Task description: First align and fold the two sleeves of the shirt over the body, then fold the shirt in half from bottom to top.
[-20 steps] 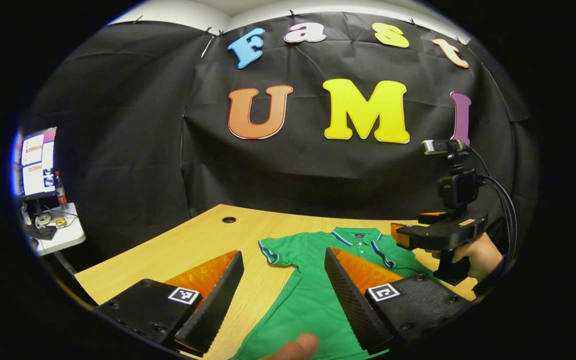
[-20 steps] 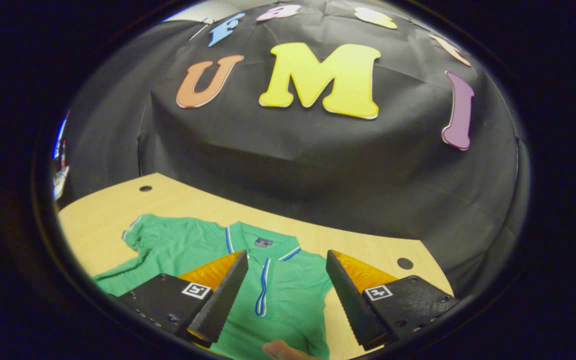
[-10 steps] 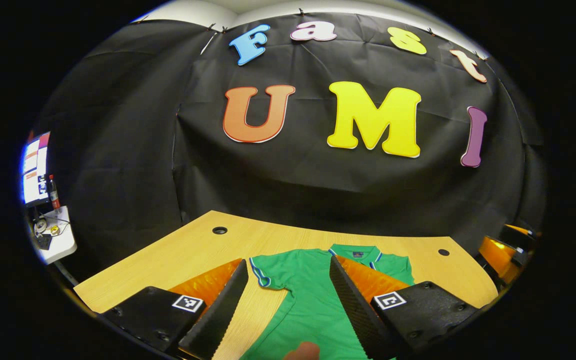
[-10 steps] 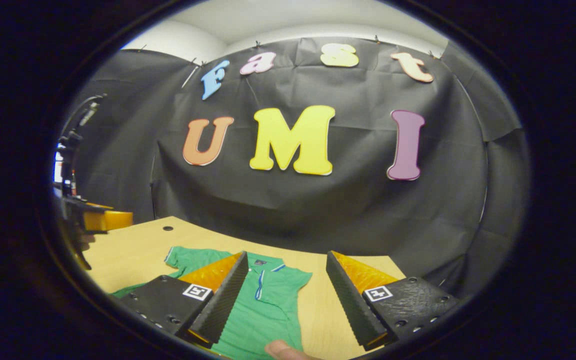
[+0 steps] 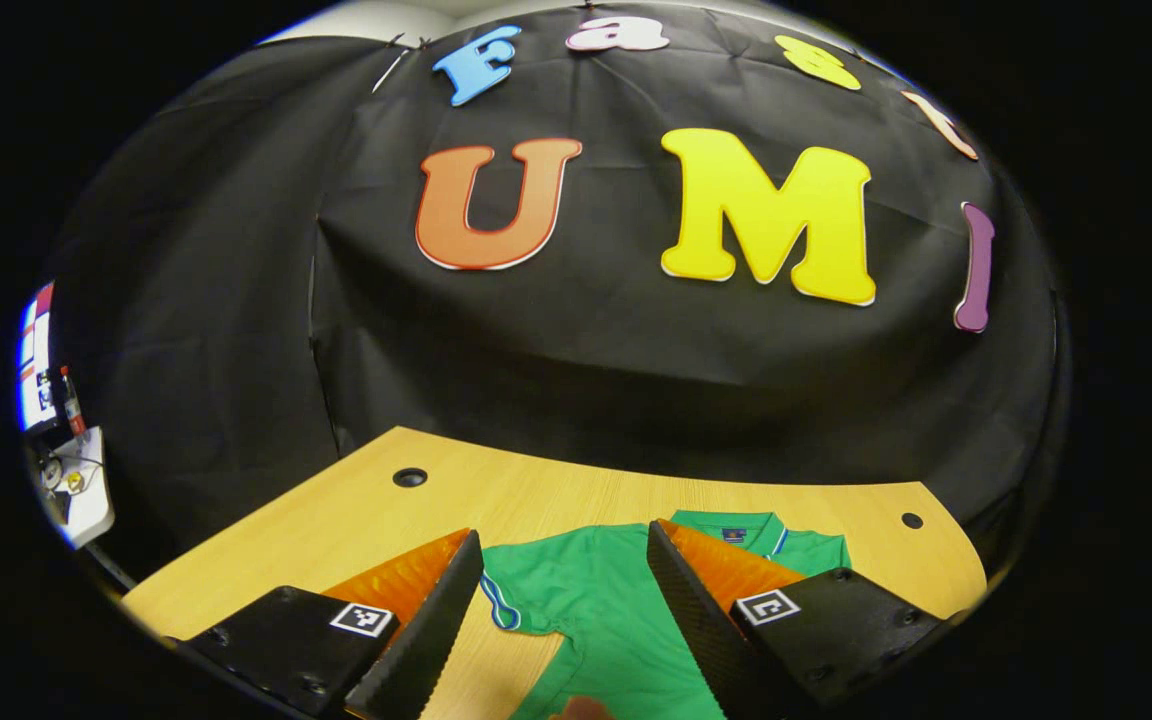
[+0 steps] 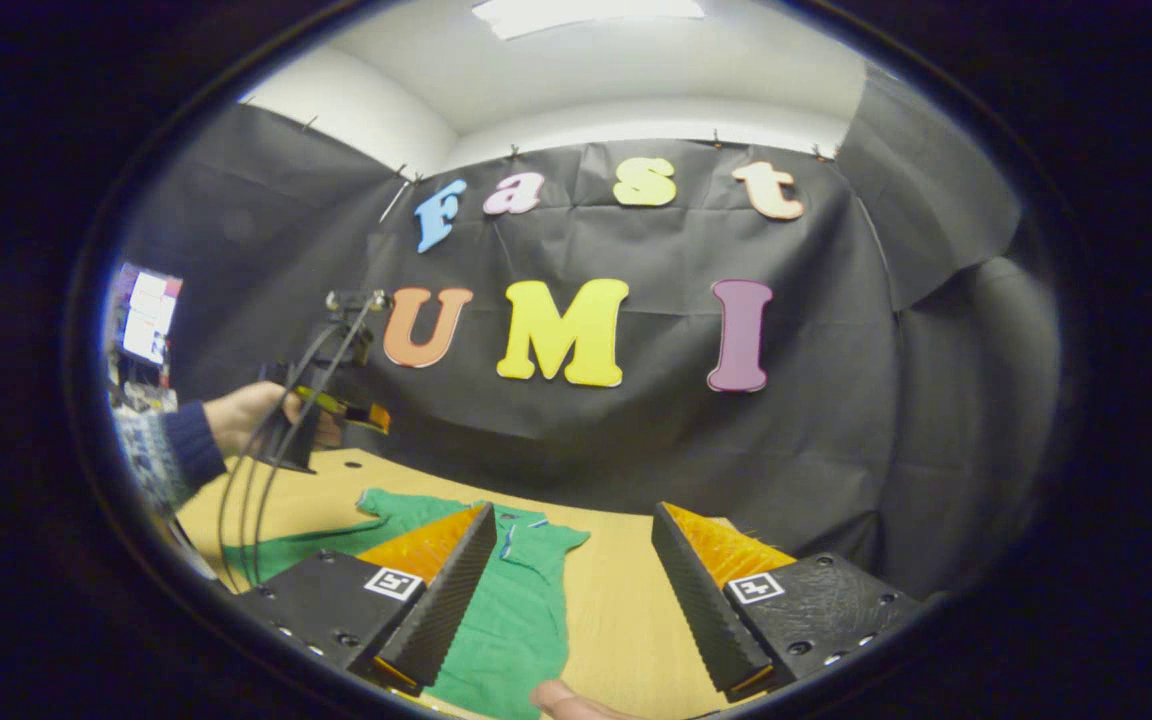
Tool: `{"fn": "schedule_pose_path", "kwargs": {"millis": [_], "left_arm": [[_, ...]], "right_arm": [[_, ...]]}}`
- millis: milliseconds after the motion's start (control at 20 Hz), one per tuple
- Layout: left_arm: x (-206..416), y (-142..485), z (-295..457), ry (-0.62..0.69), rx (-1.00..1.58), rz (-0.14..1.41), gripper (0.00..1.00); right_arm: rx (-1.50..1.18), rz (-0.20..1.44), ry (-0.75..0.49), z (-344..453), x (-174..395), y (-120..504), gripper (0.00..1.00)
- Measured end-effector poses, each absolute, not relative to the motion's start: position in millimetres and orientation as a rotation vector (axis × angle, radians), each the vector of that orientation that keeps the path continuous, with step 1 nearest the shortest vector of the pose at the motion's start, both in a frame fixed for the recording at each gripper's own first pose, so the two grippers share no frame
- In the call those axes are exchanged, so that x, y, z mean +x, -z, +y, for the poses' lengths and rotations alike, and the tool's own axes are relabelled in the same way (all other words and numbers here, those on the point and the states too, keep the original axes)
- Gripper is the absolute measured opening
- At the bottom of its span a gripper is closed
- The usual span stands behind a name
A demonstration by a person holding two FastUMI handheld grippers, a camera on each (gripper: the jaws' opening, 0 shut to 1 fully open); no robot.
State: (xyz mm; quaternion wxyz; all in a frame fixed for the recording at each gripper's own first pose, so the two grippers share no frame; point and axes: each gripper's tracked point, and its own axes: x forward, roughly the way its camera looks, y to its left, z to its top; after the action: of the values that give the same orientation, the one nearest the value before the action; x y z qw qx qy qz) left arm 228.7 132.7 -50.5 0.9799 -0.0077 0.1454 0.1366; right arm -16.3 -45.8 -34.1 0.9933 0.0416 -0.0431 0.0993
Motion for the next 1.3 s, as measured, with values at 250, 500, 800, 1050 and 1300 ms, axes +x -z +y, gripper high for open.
{"fn": "schedule_pose_path", "kwargs": {"millis": [250,500,800,1050,1300], "left_arm": [[262,127,168,-0.314,-0.048,0.404,1.0],[257,178,201,-0.363,-0.134,0.487,1.0],[259,206,203,-0.345,-0.159,0.544,1.0],[265,220,212,-0.352,-0.103,0.55,0.94],[268,219,205,-0.324,-0.005,0.593,0.35]], "right_arm": [[0.053,-0.046,-0.193,-59,-61,77,0.95],[0.142,0.037,-0.212,-38,-70,129,0.95],[0.21,0.066,-0.203,-42,-61,136,0.96],[0.208,0.045,-0.174,-44,-62,142,0.96],[0.181,0.074,-0.206,-31,-60,159,0.96]]}}
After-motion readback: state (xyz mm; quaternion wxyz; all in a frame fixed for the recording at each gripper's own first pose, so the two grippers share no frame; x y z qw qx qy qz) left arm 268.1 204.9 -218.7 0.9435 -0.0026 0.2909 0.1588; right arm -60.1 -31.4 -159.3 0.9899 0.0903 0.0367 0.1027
